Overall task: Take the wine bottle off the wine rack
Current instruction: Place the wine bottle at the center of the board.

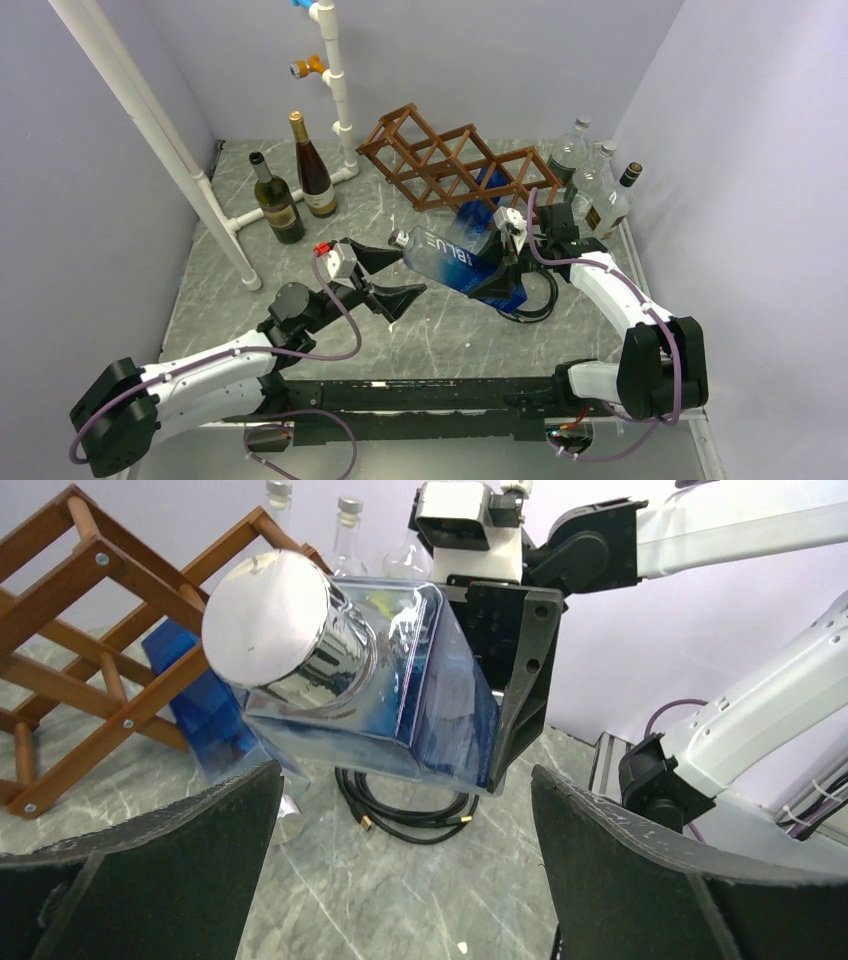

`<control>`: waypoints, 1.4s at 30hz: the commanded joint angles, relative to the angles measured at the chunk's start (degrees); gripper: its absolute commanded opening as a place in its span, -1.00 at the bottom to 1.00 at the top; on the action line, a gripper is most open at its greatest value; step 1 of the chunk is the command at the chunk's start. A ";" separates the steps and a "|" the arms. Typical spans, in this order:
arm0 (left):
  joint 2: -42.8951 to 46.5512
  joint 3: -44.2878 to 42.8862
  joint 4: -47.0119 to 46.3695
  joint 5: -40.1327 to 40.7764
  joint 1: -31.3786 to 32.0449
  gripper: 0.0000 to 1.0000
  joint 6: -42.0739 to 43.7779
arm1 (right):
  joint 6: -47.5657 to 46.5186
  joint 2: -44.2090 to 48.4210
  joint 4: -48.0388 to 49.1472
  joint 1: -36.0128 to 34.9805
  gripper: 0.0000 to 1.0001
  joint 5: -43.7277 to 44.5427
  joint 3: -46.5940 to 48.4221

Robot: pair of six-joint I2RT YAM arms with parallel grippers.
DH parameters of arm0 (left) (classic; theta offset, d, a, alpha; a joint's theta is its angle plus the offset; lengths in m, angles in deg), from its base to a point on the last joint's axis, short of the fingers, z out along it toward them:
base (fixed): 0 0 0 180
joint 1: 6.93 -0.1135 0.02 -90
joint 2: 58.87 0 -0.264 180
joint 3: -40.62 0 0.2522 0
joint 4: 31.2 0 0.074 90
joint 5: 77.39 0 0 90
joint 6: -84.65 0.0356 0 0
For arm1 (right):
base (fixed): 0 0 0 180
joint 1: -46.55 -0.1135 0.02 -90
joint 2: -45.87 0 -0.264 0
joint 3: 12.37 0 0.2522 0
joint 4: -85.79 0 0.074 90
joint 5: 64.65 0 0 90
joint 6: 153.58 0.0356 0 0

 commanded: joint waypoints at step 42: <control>-24.73 -8.18 -47.25 -17.24 -0.41 0.21 -7.12 | 0.05 10.48 1.85 -2.86 -1.00 -12.97 1.99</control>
